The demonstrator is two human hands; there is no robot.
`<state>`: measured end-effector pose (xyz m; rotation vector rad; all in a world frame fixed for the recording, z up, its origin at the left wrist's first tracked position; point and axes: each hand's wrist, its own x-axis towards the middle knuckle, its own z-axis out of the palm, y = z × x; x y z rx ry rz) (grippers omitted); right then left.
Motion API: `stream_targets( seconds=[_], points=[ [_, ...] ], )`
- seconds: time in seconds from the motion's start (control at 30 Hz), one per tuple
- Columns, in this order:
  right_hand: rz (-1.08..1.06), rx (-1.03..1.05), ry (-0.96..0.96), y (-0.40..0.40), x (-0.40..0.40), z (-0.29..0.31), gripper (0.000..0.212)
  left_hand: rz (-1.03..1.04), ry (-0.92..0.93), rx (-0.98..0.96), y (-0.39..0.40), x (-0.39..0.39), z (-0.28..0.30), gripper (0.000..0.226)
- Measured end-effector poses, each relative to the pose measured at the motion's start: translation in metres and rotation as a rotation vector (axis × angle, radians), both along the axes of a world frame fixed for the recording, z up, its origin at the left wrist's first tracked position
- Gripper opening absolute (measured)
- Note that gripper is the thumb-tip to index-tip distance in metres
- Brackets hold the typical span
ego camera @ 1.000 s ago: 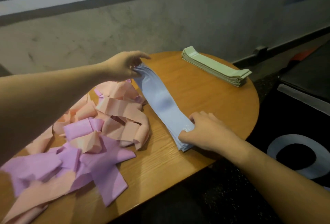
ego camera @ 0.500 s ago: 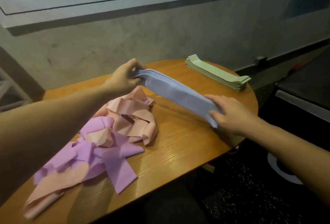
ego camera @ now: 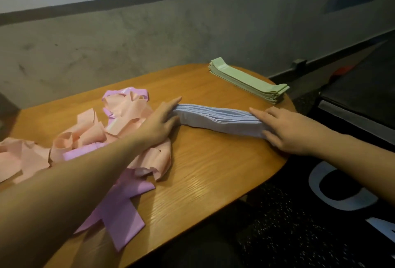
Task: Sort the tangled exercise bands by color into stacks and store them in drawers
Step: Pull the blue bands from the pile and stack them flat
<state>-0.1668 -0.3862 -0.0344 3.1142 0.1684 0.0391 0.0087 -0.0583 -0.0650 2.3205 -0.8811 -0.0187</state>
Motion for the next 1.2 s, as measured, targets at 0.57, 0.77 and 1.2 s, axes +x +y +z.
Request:
stream_targets(
  seconds=[0.57,0.77,1.2],
  points=[
    [-0.112,0.823,-0.250,-0.019,-0.014,-0.033,0.078,0.060,-0.005,-0.174,0.006,-0.005,-0.017,0.043],
    [-0.217,0.926,-0.144,-0.007,-0.018,-0.033,0.033,0.060,0.054,-0.082,0.005,-0.015,-0.010,0.055],
    [-0.320,0.979,-0.102,-0.010,-0.018,-0.022,0.029,0.057,0.165,-0.179,0.009,-0.009,-0.004,0.032]
  ],
)
